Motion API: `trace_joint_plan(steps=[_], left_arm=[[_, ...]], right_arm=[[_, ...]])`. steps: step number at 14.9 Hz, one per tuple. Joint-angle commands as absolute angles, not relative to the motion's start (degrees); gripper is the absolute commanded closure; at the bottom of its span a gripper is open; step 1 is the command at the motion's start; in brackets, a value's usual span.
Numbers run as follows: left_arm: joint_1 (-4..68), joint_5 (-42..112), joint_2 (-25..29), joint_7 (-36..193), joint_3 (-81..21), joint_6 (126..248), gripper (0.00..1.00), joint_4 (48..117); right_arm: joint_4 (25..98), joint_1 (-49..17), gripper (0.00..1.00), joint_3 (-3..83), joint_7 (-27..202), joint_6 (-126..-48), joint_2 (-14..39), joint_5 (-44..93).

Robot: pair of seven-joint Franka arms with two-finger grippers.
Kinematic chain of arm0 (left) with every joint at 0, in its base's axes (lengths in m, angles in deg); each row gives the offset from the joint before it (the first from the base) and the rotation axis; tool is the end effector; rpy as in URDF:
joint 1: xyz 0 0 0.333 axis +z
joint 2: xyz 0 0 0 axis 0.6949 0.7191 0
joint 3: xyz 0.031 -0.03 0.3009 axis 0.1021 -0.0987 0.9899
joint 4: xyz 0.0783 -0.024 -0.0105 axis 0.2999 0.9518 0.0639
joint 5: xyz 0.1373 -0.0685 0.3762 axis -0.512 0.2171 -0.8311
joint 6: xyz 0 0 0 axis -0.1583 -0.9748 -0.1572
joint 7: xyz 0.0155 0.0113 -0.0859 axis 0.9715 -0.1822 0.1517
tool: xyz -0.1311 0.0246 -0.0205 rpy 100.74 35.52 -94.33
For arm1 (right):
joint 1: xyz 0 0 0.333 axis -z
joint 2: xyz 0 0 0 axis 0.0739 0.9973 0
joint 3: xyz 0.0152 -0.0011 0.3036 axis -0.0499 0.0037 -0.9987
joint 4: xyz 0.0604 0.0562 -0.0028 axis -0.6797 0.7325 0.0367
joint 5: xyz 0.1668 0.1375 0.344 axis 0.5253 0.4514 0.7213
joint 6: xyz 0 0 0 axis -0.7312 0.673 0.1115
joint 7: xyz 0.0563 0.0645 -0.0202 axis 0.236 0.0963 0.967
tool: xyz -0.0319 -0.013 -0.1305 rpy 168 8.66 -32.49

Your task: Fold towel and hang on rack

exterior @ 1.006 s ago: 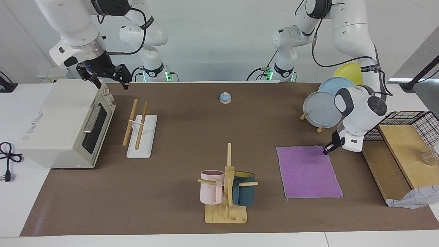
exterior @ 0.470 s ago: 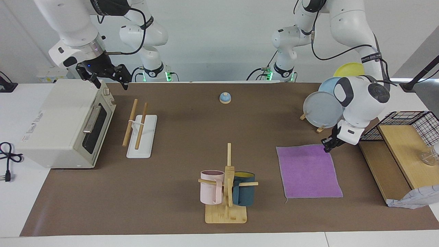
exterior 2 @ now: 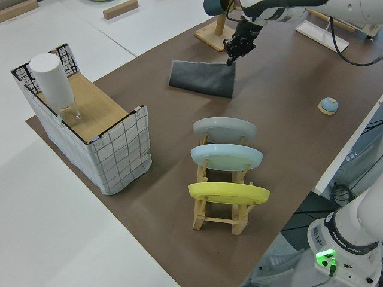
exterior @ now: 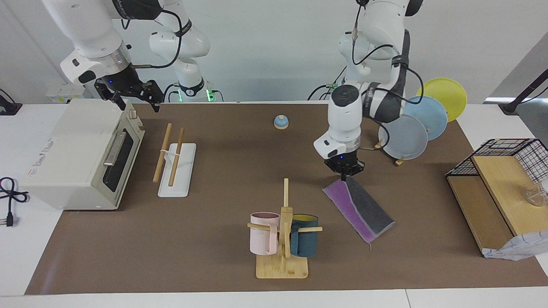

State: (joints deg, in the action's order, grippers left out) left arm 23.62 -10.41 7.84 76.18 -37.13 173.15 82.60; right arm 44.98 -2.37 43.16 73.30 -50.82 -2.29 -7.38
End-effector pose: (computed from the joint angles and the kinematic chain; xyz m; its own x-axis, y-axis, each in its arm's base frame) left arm 0.5504 -0.2994 0.3117 0.8730 -0.4865 0.0352 -0.4659 -0.8529 -0.2354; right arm 0.5512 0.0171 0.5926 0.9909 -0.0782 -0.1095 -0.0752 -0.9967 0.0318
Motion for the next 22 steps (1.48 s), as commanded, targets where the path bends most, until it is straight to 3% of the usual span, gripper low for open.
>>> trace_joint_plan(steps=[1, 4, 5, 6, 14, 19, 22], left_arm=[[22.83, -12.16, 10.21, 80.45, -35.99, 176.44, 1.0, 83.55], [22.83, -11.11, 10.38, 85.71, -36.08, 176.88, 1.0, 83.55], [22.92, -9.8, 10.38, 86.43, -36.08, 177.05, 0.45, 83.46], [23.18, -7.7, 10.12, 86.35, -36.16, 176.88, 0.0, 83.38], [33.27, 14.27, 6.51, 74.6, -36.25, 177.58, 0.0, 84.07], [37.69, 29.47, 5.54, 69.3, -36.25, 191.26, 0.0, 94.61], [37.78, 33.19, 5.81, 68.25, -36.25, 192.26, 0.0, 95.85]], right_arm=[[45.96, -1.51, 0.0, 42.83, 74.08, -50.91, -3.22, -6.31], [45.96, -1.51, 0.0, 42.83, 74.08, -50.91, -3.22, -6.31], [45.96, -1.51, 0.0, 42.83, 73.99, -50.91, -3.22, -6.31], [45.96, -1.51, 0.0, 42.83, 73.99, -50.91, -3.22, -6.31], [45.96, -1.51, 0.0, 42.74, 74.08, -50.91, -3.22, -6.31], [45.96, -1.51, 0.0, 42.83, 73.99, -50.91, -3.22, -6.31], [45.96, -1.42, 0.0, 43.0, 73.99, -50.91, -3.22, -6.31]])
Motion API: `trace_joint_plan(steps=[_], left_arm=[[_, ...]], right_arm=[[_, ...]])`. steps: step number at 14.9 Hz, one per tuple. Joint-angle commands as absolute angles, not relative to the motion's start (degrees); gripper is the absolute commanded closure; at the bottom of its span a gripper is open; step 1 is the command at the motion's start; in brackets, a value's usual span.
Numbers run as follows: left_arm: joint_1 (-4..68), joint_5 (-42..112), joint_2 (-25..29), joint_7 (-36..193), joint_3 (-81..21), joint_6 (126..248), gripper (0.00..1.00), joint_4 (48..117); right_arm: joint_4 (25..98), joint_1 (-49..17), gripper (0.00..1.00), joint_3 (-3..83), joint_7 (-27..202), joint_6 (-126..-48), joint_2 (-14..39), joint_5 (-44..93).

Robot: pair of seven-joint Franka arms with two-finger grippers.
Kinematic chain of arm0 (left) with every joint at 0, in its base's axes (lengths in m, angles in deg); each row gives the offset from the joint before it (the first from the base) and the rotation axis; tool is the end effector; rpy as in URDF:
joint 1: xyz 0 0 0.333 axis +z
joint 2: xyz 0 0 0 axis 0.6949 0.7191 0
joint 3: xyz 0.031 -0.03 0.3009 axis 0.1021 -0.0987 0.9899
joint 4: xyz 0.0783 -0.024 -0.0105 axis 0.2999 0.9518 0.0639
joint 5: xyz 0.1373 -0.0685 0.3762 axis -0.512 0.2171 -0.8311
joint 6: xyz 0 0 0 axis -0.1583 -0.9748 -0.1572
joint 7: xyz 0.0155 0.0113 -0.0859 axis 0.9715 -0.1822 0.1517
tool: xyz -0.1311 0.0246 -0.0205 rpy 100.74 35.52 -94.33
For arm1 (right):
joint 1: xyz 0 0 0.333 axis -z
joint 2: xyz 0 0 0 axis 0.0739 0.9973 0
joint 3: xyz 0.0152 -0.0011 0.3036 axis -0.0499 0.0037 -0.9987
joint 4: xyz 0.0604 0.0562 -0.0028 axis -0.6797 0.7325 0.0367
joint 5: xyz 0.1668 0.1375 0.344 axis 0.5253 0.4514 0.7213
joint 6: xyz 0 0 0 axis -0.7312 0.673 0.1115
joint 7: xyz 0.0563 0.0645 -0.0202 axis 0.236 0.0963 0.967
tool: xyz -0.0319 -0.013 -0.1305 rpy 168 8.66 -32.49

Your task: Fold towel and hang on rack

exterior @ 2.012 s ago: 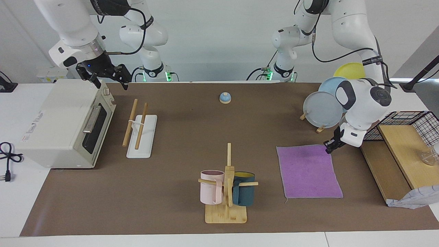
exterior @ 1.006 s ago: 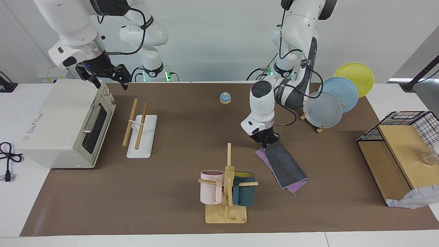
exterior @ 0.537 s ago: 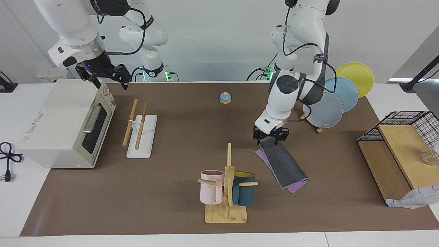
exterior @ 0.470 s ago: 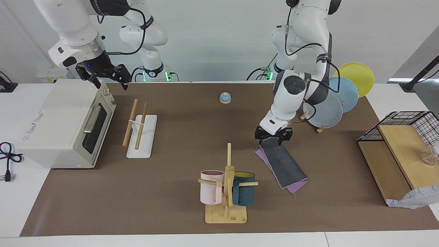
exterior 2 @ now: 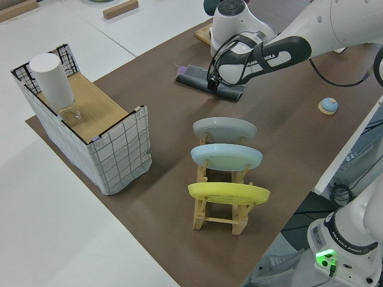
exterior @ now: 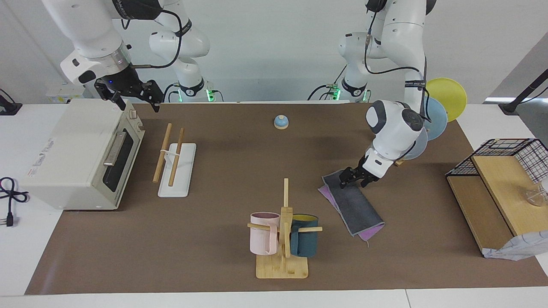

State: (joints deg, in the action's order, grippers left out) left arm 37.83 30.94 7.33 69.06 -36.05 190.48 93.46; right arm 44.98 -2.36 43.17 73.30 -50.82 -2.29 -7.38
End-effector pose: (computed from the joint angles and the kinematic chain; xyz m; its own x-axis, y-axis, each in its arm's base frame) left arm 0.5804 -0.1656 0.2585 0.9912 0.1261 0.0404 0.1083 -0.9477 0.3004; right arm 0.5512 0.0169 0.5926 0.9909 -0.0786 -0.1095 -0.0755 -0.9966 0.0318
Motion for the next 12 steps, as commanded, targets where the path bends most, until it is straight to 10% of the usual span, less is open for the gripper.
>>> trace_joint_plan(steps=[1, 6, 12], left_arm=[[37.95, 33.54, 5.55, 68.25, -36.25, 192.26, 0.0, 96.64], [38.39, 36.0, 5.46, 68.25, -36.25, 192.43, 0.11, 98.14], [38.04, 37.85, 5.72, 68.25, -36.25, 192.7, 0.64, 98.23]], right_arm=[[45.96, -1.34, 0.0, 43.0, 73.99, -50.91, -3.22, -6.31], [45.96, -1.43, 0.0, 43.0, 73.99, -50.91, -3.22, -6.31], [45.96, -1.42, 0.0, 43.0, 73.99, -50.91, -3.22, -6.31]])
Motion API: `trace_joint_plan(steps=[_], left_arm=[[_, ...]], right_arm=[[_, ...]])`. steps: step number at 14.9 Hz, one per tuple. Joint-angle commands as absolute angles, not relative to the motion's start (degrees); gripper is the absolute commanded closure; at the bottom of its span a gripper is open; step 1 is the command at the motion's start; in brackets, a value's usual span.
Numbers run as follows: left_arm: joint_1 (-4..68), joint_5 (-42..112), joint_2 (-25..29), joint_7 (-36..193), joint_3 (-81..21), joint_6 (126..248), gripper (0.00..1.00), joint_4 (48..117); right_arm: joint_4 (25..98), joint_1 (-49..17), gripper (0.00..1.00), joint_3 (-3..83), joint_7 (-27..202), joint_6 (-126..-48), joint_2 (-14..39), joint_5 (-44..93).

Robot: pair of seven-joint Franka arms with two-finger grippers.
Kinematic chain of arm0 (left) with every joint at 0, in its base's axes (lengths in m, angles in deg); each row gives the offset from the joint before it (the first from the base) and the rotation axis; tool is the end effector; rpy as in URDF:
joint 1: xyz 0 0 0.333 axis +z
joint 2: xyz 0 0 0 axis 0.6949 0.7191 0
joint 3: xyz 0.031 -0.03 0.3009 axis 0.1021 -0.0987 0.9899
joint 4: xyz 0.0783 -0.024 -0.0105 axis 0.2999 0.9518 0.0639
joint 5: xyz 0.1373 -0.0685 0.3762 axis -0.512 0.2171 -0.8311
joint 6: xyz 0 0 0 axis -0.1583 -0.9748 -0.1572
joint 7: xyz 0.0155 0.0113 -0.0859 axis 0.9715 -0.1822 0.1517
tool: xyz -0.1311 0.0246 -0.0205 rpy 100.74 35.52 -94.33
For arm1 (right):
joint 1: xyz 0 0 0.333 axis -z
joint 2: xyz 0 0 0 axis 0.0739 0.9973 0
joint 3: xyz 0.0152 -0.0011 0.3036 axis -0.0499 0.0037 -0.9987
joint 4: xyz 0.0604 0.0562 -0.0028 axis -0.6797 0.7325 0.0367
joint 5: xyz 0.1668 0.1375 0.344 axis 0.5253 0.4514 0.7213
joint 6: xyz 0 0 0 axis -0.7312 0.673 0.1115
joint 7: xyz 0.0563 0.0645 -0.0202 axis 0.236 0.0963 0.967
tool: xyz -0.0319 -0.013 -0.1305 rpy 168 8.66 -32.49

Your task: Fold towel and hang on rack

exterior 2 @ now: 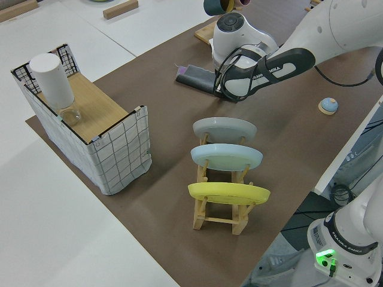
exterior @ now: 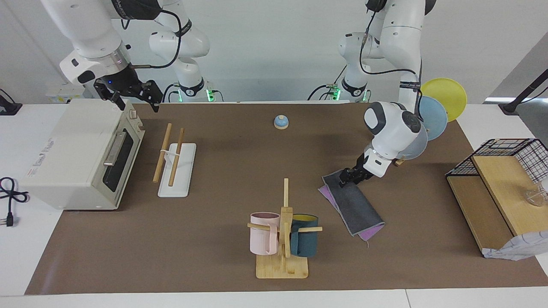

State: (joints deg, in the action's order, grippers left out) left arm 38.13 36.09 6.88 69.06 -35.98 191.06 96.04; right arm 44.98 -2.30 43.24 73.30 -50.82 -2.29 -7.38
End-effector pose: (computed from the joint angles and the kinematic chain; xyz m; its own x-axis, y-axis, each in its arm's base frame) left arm 0.5678 -0.1594 0.2447 0.9801 0.1983 -0.0115 0.1904 -0.9215 0.3385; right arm 0.5513 0.0156 0.5926 0.9907 -0.0808 -0.1095 -0.0778 -0.9965 0.0318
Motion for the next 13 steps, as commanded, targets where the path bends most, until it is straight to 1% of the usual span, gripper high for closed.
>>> trace_joint_plan(steps=[1, 4, 5, 6, 7, 8, 13], left_arm=[[38.13, 37.85, 5.81, 68.25, -36.25, 192.78, 0.64, 98.32], [38.3, 37.85, 6.07, 68.25, -36.25, 192.87, 0.65, 98.32], [38.39, 37.85, 5.99, 68.25, -36.25, 192.87, 0.68, 98.4], [38.39, 37.85, 6.07, 68.25, -36.25, 192.87, 0.74, 98.49], [38.48, 37.85, 5.99, 68.25, -36.17, 192.87, 0.84, 98.49], [38.48, 37.85, 5.99, 68.25, -36.17, 192.96, 1.0, 98.49], [38.57, 37.85, 5.99, 68.33, -36.25, 192.44, 1.0, 98.23]], right_arm=[[45.96, -1.42, 0.0, 43.0, 73.99, -50.91, -3.22, -6.31], [45.96, -1.42, 0.0, 42.91, 73.99, -50.91, -3.22, -6.31], [45.96, -1.42, 0.0, 42.91, 73.99, -50.91, -3.22, -6.31], [45.96, -1.42, 0.0, 43.0, 73.99, -50.91, -3.22, -6.31], [45.96, -1.42, 0.0, 43.0, 73.99, -50.91, -3.22, -6.31], [45.96, -1.42, 0.0, 43.0, 73.99, -50.91, -3.22, -6.31], [45.96, -1.42, 0.0, 43.0, 73.99, -50.91, -3.22, -6.31]])
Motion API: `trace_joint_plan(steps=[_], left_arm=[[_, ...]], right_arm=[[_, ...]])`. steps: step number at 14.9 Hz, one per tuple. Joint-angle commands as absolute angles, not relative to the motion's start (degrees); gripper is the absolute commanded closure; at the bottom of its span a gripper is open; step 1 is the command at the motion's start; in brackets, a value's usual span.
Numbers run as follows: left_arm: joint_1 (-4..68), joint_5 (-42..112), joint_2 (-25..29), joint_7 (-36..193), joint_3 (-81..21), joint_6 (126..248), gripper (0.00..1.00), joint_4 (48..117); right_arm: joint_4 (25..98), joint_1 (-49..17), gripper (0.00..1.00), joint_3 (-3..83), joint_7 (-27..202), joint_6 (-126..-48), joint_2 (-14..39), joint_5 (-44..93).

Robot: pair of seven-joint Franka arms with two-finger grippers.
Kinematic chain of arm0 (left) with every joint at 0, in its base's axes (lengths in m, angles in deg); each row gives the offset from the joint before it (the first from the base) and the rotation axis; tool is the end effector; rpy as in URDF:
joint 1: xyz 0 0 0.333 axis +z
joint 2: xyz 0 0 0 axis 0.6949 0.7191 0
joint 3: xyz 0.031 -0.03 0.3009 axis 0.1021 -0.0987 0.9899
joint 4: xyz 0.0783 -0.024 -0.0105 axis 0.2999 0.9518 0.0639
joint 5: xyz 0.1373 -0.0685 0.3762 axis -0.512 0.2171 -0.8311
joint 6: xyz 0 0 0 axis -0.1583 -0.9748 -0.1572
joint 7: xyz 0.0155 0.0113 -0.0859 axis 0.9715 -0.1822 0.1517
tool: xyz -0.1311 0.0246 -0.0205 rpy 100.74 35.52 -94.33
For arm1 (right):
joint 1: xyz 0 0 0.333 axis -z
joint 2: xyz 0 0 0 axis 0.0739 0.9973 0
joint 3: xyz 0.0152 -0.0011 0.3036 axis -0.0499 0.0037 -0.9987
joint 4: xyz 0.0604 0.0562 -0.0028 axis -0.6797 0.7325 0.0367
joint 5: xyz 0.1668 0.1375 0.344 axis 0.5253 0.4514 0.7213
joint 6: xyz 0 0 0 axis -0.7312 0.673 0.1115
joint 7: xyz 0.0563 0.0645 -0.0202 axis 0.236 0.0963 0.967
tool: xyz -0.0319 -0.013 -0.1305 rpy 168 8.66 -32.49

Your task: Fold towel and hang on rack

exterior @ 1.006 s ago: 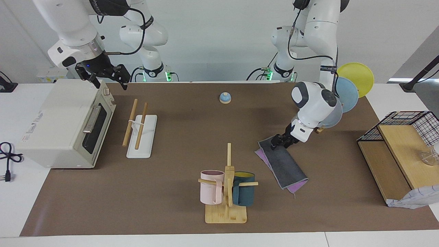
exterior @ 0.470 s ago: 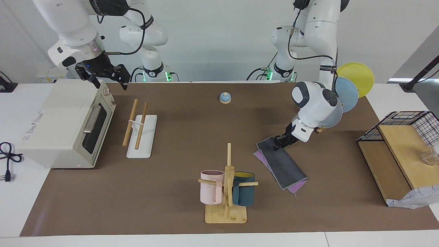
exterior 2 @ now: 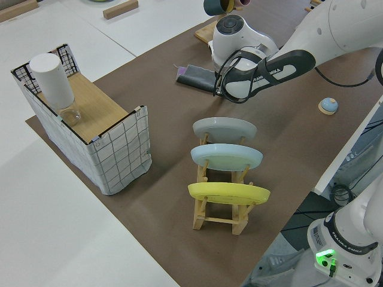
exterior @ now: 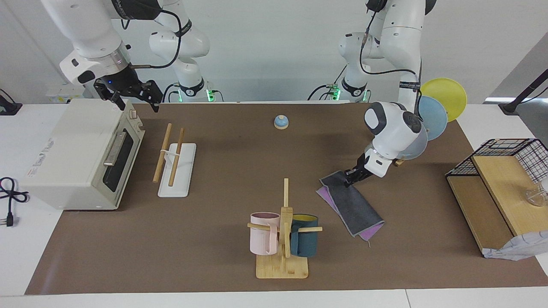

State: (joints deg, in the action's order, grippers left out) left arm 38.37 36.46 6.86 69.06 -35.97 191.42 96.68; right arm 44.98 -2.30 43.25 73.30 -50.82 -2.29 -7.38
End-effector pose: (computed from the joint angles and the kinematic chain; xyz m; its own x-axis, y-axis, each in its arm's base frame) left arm 0.5654 -0.1559 0.2407 0.9778 0.2088 -0.0174 0.2023 -0.9192 0.3380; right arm 0.5513 0.0155 0.5926 0.9907 -0.0810 -0.1095 -0.0780 -0.9964 0.0318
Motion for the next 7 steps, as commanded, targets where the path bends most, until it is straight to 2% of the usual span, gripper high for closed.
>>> trace_joint_plan(steps=[1, 3, 7], left_arm=[[38.57, 38.2, 5.99, 68.42, -36.17, 192.17, 1.0, 97.79], [38.65, 38.55, 5.11, 69.56, -36.17, 189.12, 1.0, 95.87], [38.66, 38.29, 2.21, 84.56, -35.73, 174.0, 1.0, 85.33]], right_arm=[[45.96, -1.42, 0.0, 43.0, 73.99, -50.91, -3.22, -6.31], [45.96, -1.42, 0.0, 43.0, 73.99, -50.91, -3.22, -6.31], [45.96, -1.42, 0.0, 43.0, 73.99, -50.91, -3.22, -6.31]])
